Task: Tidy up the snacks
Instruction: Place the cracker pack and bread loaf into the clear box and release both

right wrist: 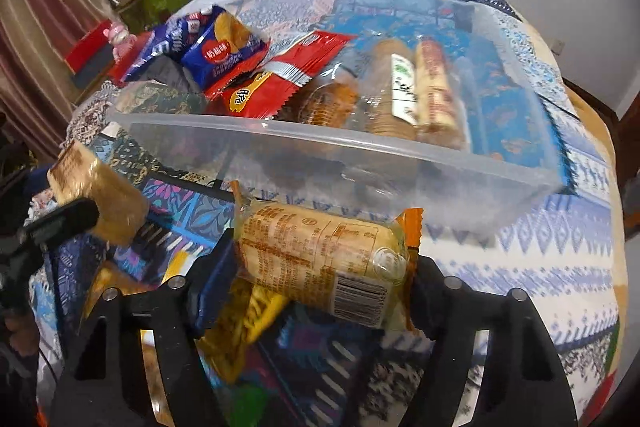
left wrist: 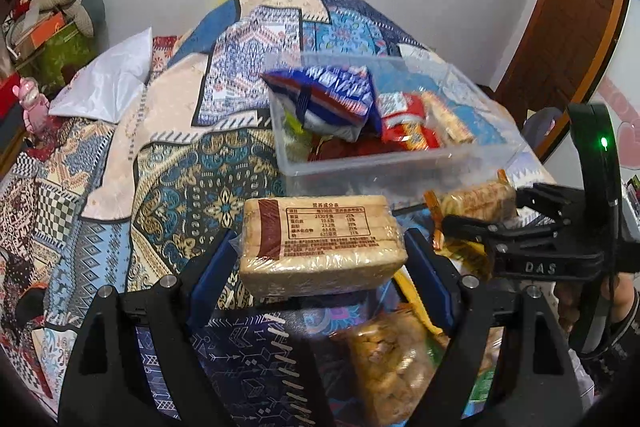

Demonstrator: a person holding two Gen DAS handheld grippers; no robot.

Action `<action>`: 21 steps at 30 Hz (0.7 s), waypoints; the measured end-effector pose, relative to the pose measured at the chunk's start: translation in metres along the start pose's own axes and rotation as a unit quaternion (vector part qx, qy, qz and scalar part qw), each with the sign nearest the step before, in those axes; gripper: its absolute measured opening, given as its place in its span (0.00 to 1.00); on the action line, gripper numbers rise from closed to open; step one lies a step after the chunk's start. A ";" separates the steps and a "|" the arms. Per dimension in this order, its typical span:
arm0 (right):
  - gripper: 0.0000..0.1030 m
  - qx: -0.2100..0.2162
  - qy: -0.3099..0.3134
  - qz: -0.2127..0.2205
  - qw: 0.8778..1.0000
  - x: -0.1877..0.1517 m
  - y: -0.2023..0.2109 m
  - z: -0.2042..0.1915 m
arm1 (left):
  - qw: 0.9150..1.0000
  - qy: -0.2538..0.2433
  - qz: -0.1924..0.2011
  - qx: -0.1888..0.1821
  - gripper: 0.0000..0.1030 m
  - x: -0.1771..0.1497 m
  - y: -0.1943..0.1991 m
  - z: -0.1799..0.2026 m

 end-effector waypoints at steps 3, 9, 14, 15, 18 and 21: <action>0.67 0.005 -0.003 0.014 1.000 0.000 0.012 -0.002 | 1.000 0.000 0.010 -0.005 0.81 0.008 0.010 0.007; 0.67 0.009 -0.006 0.056 0.998 0.007 0.050 -0.001 | 0.999 -0.002 0.028 -0.017 0.81 0.031 0.024 0.023; 0.67 0.007 -0.019 0.092 0.996 0.024 0.073 0.013 | 0.999 -0.009 0.033 -0.016 0.81 0.052 0.018 0.030; 0.68 0.006 -0.023 0.097 0.995 0.028 0.075 0.017 | 0.999 -0.008 0.029 -0.013 0.81 0.055 0.012 0.030; 0.68 0.001 -0.029 0.101 0.994 0.033 0.074 0.026 | 1.000 -0.001 0.013 -0.011 0.81 0.060 -0.007 0.027; 0.68 -0.002 -0.036 0.100 0.994 0.039 0.065 0.035 | 1.000 0.002 0.020 -0.016 0.81 0.067 -0.016 0.030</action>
Point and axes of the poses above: each gripper's, at about its wrist camera, not at the fingertips, and y roughly against the way its jaws point, z to its right, x to its top, the point moved 7 cm from there along -y, roughly the way its jaws point, and after that the axes turned 11 degrees about y, right-handed, at the moved point
